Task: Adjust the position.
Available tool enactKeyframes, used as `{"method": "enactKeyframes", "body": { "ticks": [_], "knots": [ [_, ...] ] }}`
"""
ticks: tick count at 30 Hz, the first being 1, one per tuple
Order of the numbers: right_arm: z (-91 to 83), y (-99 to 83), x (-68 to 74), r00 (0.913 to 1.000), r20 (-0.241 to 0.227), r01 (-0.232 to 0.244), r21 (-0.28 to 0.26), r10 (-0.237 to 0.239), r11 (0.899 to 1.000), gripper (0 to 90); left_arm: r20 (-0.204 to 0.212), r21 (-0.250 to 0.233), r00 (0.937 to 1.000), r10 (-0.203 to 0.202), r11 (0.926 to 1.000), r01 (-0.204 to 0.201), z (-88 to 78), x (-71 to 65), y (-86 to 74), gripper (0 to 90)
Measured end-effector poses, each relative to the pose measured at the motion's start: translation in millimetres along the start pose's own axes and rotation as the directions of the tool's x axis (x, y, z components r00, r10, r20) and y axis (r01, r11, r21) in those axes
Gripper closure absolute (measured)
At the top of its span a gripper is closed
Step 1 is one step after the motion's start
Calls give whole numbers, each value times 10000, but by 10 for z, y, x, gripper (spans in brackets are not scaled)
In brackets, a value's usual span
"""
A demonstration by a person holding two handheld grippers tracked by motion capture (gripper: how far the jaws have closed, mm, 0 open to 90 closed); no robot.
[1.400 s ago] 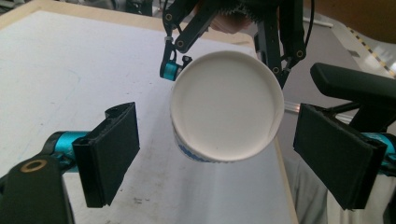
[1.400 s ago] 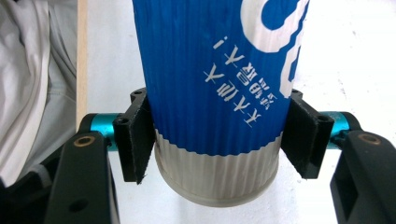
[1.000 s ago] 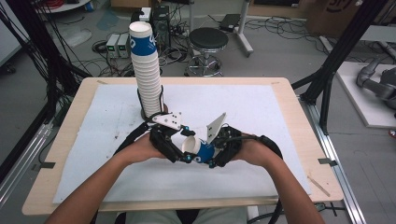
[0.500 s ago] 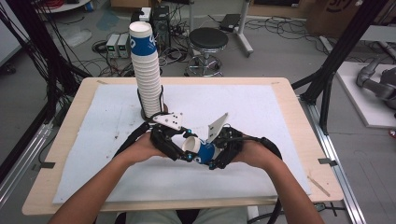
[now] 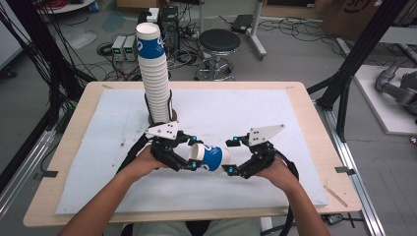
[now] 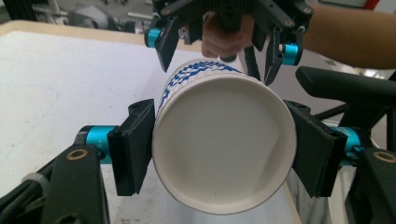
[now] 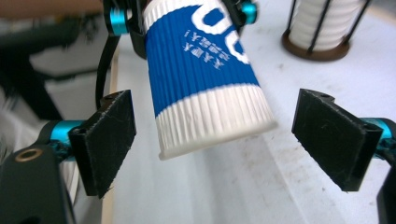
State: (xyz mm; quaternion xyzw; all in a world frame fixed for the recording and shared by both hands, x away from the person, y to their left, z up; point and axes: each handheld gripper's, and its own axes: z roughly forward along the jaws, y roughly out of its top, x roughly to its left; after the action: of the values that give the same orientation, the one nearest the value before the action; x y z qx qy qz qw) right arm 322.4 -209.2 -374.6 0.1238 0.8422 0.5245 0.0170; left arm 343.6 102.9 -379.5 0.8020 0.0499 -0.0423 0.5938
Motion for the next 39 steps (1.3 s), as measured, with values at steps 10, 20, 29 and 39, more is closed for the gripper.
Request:
{"method": "enactKeyframes", "body": {
  "ticks": [10, 20, 29, 39],
  "knots": [
    [104, -262, 46, 9987, -187, -485, -1145, 467, 9922, 134, 313, -645, 9989, 356, 9974, -335, 8, -62, -59, 299],
    [245, -270, 65, 9929, -946, -871, -1680, 719, 9819, 138, 525, -1230, 9973, 509, 9914, -441, 10, -94, -31, 300],
    [221, -271, 31, 9876, -1439, -889, -1896, 619, 9778, 219, 603, -1308, 9970, 483, 9906, -401, 1, -87, -34, 307],
    [134, -251, 1, 9892, -1325, -795, -1240, 629, 9891, 334, 455, -756, 9982, 380, 9965, -345, 44, -68, -69, 321]
  ]
}}
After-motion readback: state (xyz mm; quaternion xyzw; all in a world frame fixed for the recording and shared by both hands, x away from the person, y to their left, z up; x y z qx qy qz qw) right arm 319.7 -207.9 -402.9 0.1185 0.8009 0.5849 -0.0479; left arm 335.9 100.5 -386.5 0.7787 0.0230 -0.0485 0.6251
